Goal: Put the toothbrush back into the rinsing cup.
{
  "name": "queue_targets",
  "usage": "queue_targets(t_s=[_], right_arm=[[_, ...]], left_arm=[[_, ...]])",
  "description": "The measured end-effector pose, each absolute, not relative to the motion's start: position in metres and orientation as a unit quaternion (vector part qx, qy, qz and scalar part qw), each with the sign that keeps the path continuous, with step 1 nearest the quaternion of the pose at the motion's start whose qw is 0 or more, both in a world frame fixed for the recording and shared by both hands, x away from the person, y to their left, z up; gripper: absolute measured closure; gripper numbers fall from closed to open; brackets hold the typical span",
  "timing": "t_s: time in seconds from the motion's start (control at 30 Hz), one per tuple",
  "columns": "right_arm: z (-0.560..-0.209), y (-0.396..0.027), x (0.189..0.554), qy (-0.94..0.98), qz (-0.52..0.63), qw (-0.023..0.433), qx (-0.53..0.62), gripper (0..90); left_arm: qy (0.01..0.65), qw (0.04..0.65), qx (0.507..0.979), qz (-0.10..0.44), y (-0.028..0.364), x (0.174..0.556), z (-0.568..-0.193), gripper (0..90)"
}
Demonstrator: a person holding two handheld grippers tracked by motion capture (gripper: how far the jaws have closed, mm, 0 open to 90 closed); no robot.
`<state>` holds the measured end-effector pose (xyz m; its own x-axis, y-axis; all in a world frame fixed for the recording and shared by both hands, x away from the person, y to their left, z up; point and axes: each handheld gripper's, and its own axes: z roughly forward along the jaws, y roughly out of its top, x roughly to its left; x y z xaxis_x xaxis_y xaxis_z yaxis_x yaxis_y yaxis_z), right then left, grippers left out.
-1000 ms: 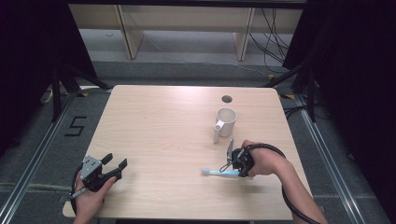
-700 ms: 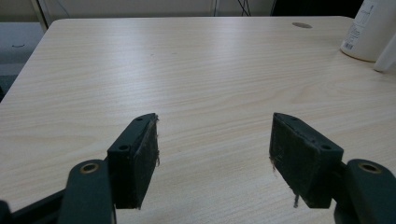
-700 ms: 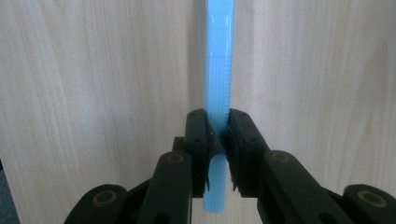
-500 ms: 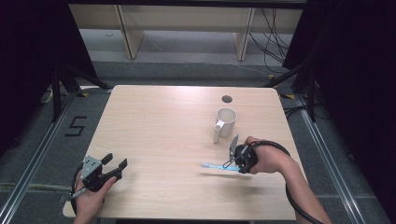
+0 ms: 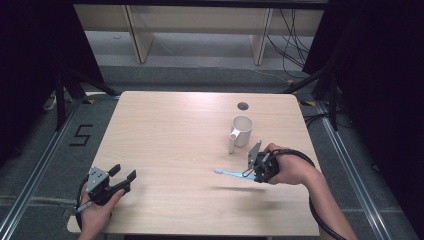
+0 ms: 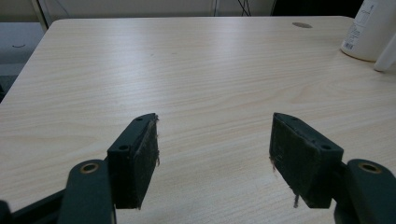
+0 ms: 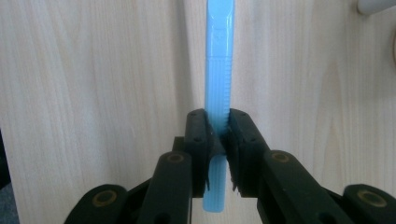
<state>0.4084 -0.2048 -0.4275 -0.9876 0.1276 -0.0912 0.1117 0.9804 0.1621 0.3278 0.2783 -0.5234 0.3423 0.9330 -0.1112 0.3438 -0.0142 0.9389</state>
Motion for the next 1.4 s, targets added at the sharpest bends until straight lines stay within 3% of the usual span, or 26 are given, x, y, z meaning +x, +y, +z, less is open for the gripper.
queue_targets(t_s=[1.4], right_arm=[[-0.421,-0.219,0.411,0.969,0.204,0.085,0.11,79.4]], left_arm=[[0.492,0.501,0.648,0.294,0.279,0.328,-0.523,32.2]])
